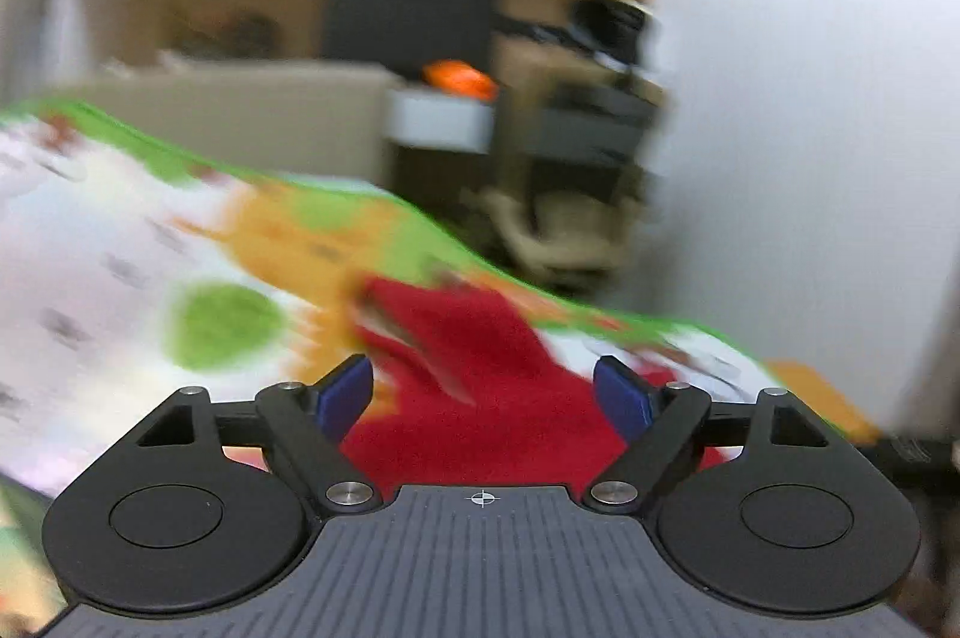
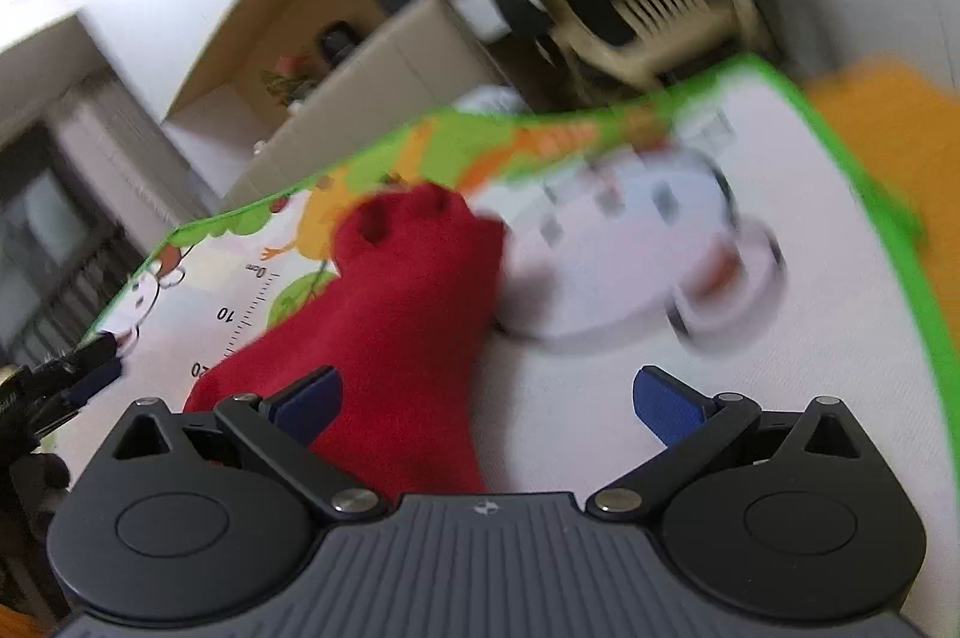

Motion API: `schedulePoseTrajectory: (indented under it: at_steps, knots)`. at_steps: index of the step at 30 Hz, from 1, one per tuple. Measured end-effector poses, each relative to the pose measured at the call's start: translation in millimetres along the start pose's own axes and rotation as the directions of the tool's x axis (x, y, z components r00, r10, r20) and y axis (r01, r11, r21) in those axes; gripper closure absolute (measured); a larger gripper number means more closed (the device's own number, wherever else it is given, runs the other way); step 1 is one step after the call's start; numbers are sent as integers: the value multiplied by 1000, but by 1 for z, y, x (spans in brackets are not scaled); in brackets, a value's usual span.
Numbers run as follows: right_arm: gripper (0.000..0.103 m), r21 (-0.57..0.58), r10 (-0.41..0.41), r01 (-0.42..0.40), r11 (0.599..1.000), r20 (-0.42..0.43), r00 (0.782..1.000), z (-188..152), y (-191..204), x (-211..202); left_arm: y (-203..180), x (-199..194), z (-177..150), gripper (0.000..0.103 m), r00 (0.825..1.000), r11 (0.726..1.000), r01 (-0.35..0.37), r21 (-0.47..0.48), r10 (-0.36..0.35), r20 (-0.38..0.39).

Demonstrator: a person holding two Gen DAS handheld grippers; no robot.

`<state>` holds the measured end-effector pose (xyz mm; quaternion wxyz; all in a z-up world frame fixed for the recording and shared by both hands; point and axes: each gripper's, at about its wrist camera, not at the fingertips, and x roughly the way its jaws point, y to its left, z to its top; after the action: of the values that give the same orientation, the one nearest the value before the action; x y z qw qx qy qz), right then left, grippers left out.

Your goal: Fold clothes

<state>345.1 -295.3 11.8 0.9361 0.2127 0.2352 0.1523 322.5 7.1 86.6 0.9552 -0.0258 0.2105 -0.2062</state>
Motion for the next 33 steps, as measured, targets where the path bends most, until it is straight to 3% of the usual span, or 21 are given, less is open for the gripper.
schedulePoseTrajectory:
  at_steps: [3,5,9,10,12,16,18,21,23,25,27,29,31,33]
  knots:
    - [0,-163,-4,9,987,35,999,31,34,7,5,34,-30,17,997,999,18,-39,-21,-80]
    - [0,-310,-14,29,950,49,999,58,69,23,19,51,-54,17,993,993,12,-116,-25,-112]
    - [1,-556,-88,72,828,-2,996,92,138,102,19,49,-60,10,995,991,31,-127,-43,-92]
    - [9,-600,-105,68,797,-27,994,95,153,128,17,48,-60,10,995,993,22,-115,-33,-90]
    - [20,-678,-148,62,732,-70,987,97,180,183,14,48,-60,10,996,995,12,-100,-21,-84]
    - [20,-799,-277,116,591,-66,959,86,219,290,19,46,-58,9,997,991,33,-128,-42,-64]
    - [20,-846,-351,155,510,-40,936,78,232,341,23,47,-56,9,997,987,48,-151,-57,-57]
    - [20,-899,-500,213,383,-7,866,59,231,403,25,45,-57,9,996,985,61,-164,-70,-49]
    - [20,-939,-556,267,216,106,824,48,225,419,28,44,-58,8,996,980,76,-183,-85,-40]
    - [23,-933,-552,356,45,274,788,48,218,416,32,44,-58,8,995,975,89,-205,-98,-33]
    - [24,-881,-491,472,-37,428,759,67,216,388,35,45,-58,8,994,971,100,-218,-108,-25]
    - [24,-821,-411,571,8,518,750,98,221,340,38,43,-58,7,993,965,114,-236,-121,-15]
    - [23,-766,-333,630,125,566,754,121,230,273,43,44,-59,7,992,957,118,-264,-126,-12]
    - [20,-731,-252,639,239,589,768,130,239,195,44,43,-60,7,992,953,115,-279,-123,-10]
